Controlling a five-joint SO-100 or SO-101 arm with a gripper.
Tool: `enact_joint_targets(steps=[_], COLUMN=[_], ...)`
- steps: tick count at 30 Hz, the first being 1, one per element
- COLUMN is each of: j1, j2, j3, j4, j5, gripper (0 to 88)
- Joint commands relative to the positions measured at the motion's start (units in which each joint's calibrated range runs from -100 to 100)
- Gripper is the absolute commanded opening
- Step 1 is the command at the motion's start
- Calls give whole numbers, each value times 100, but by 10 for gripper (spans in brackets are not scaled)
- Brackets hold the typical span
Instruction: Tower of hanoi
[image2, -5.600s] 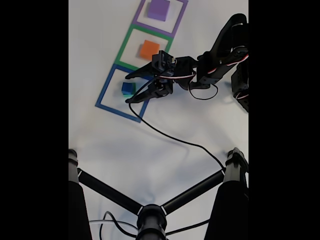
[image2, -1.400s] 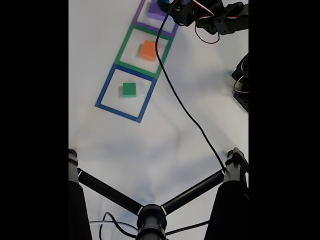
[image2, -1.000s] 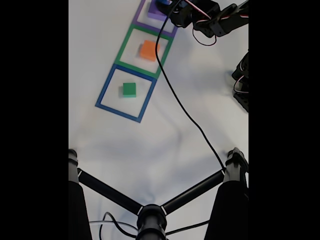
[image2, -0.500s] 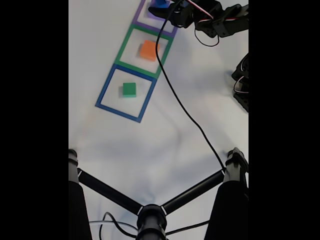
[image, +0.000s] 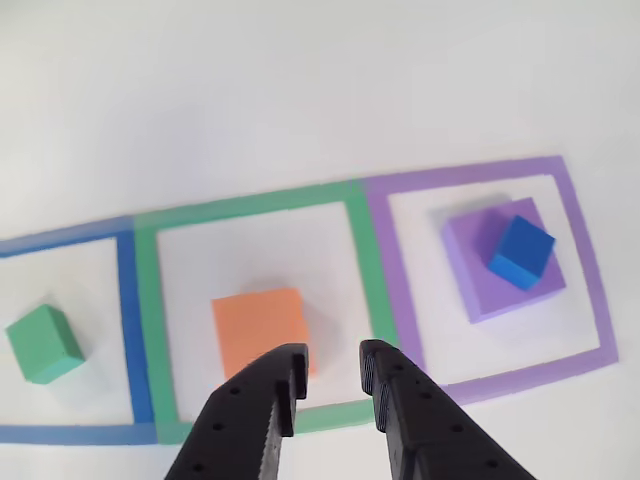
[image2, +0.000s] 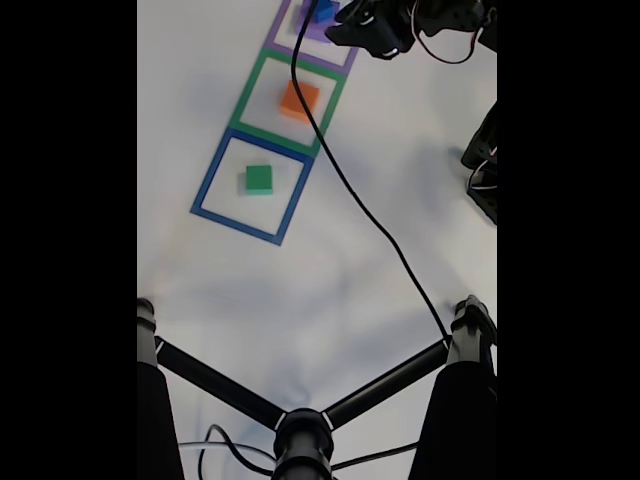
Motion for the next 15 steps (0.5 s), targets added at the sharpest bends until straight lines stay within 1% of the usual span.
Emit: enact_joint_targets(steps=[1,5,9,15], j1=[-661,-1126,-1492,-1858], j2=[-363,-322,-322,-419], j3=[-73,182,736,2036], j4=[83,-273,-985,-2434], j5=[98,98,98,98], gripper=[0,0,4,28])
